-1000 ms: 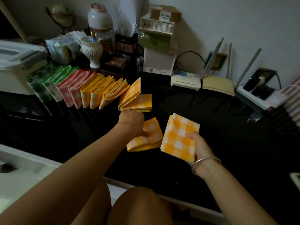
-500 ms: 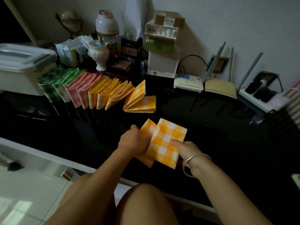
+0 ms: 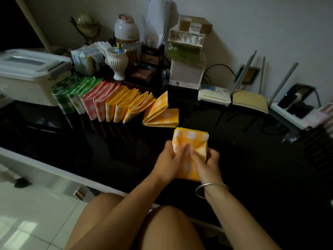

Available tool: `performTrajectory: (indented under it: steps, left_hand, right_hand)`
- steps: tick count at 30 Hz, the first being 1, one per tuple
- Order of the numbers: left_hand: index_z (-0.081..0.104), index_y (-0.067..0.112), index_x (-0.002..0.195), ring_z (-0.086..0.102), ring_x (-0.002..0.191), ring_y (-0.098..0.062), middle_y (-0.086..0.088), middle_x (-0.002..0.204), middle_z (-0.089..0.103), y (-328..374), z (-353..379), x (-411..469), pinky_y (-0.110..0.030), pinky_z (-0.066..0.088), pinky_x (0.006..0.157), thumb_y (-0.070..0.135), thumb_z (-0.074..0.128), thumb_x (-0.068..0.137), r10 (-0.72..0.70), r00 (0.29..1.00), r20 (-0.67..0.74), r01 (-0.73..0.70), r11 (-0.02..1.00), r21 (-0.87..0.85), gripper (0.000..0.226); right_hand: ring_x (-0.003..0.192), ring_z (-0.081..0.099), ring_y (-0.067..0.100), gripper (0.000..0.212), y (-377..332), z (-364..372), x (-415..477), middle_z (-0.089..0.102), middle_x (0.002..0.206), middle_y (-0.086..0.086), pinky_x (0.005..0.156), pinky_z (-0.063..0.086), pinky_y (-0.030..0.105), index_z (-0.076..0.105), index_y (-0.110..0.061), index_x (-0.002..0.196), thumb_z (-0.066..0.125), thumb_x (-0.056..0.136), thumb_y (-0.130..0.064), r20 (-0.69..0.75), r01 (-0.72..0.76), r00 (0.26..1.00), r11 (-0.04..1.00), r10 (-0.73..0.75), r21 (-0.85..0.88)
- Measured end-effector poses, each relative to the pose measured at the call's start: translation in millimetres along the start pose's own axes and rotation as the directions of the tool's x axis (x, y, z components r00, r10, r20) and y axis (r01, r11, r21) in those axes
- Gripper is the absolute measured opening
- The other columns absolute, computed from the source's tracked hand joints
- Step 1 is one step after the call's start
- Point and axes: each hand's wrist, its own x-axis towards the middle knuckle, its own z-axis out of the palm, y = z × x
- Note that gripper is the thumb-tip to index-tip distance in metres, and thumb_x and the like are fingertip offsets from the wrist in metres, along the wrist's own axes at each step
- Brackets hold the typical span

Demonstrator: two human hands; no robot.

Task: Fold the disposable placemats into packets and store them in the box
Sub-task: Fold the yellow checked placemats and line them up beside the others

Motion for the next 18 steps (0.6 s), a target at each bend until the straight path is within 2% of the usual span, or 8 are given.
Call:
performTrajectory:
  steps: [2, 5, 7, 8, 10, 12, 15, 18]
  left_hand:
    - [0.049, 0.023, 0.12, 0.065, 0.105, -0.018, -0.004, 0.119, 0.063, 1, 4, 1, -0.045, 0.054, 0.094, 0.056, 0.051, 0.093, 0.028, 0.999, 0.019, -0.026, 0.994, -0.111, 0.043]
    - [0.049, 0.027, 0.124, 0.066, 0.107, -0.017, -0.001, 0.121, 0.064, 2, 4, 7, -0.042, 0.054, 0.094, 0.045, 0.049, 0.097, 0.018, 0.996, 0.086, 0.003, 0.972, -0.235, 0.032]
    - [0.052, 0.028, 0.122, 0.066, 0.105, -0.016, 0.002, 0.118, 0.066, -2, 4, 10, -0.042, 0.054, 0.094, 0.059, 0.049, 0.093, 0.001, 0.994, 0.108, 0.016, 0.988, -0.153, 0.042]
    - [0.055, 0.027, 0.12, 0.065, 0.105, -0.016, 0.003, 0.116, 0.065, -3, 3, 11, -0.043, 0.053, 0.094, 0.066, 0.049, 0.088, 0.026, 0.996, 0.083, -0.026, 1.0, -0.001, 0.051]
    - [0.056, 0.021, 0.121, 0.059, 0.109, -0.018, 0.0, 0.119, 0.057, -8, 5, 15, -0.042, 0.05, 0.094, 0.063, 0.048, 0.09, 0.139, 0.99, -0.038, -0.119, 0.937, 0.328, 0.053]
    - [0.05, 0.016, 0.131, 0.052, 0.116, -0.019, -0.002, 0.128, 0.048, -7, 3, 14, -0.041, 0.05, 0.093, 0.049, 0.052, 0.095, 0.32, 0.924, -0.212, -0.19, 0.861, 0.471, 0.049]
    - [0.042, 0.01, 0.135, 0.049, 0.119, -0.023, -0.007, 0.131, 0.045, -5, -10, 23, -0.04, 0.051, 0.091, 0.028, 0.063, 0.09, 0.538, 0.734, -0.415, -0.238, 0.776, 0.584, 0.052]
    - [0.036, 0.005, 0.143, 0.042, 0.13, -0.027, -0.013, 0.141, 0.042, -1, -30, 50, -0.039, 0.045, 0.102, 0.014, 0.066, 0.084, 0.575, 0.705, -0.415, -0.171, 0.705, 0.688, 0.067]
  right_hand:
    - [0.102, 0.061, 0.023, 0.07, -7, -10, 3, 0.059, 0.117, 0.002, 0.089, 0.052, 0.042, 0.036, -0.021, 0.136, 0.073, 0.079, -0.041, 0.073, -0.087, 0.994, 0.986, 0.077, 0.146]
    - [0.082, 0.071, 0.017, 0.03, -17, -29, 7, 0.074, 0.092, 0.001, 0.07, 0.057, 0.033, 0.064, -0.022, 0.107, 0.07, 0.082, -0.037, 0.305, -0.199, 0.941, 0.969, 0.146, 0.149]
    - [0.078, 0.071, 0.017, 0.024, -23, -36, 14, 0.075, 0.091, 0.004, 0.068, 0.057, 0.03, 0.067, -0.018, 0.102, 0.07, 0.083, -0.033, 0.265, -0.077, 0.961, 0.997, 0.074, 0.002]
    - [0.082, 0.07, 0.02, 0.025, -29, -39, 19, 0.073, 0.096, 0.006, 0.072, 0.056, 0.033, 0.066, -0.017, 0.102, 0.07, 0.083, -0.033, 0.201, 0.031, 0.98, 0.992, -0.006, -0.123]
    - [0.094, 0.065, 0.03, 0.034, -45, -44, 30, 0.068, 0.103, 0.008, 0.079, 0.052, 0.036, 0.059, -0.016, 0.104, 0.067, 0.082, -0.04, 0.119, 0.235, 0.972, 0.821, -0.204, -0.52]
    - [0.1, 0.06, 0.037, 0.047, -62, -45, 33, 0.062, 0.108, 0.012, 0.074, 0.042, 0.035, 0.046, -0.018, 0.12, 0.059, 0.085, -0.045, 0.098, 0.266, 0.935, 0.492, -0.341, -0.829]
    - [0.101, 0.061, 0.038, 0.06, -62, -33, 35, 0.062, 0.112, 0.014, 0.07, 0.034, 0.035, 0.026, -0.024, 0.138, 0.055, 0.088, -0.039, 0.15, 0.267, 0.899, 0.242, -0.412, -0.933]
    - [0.099, 0.061, 0.037, 0.056, -40, -13, 38, 0.062, 0.113, 0.014, 0.068, 0.034, 0.034, 0.028, -0.02, 0.137, 0.052, 0.089, -0.033, 0.203, 0.3, 0.89, 0.19, -0.409, -0.935]
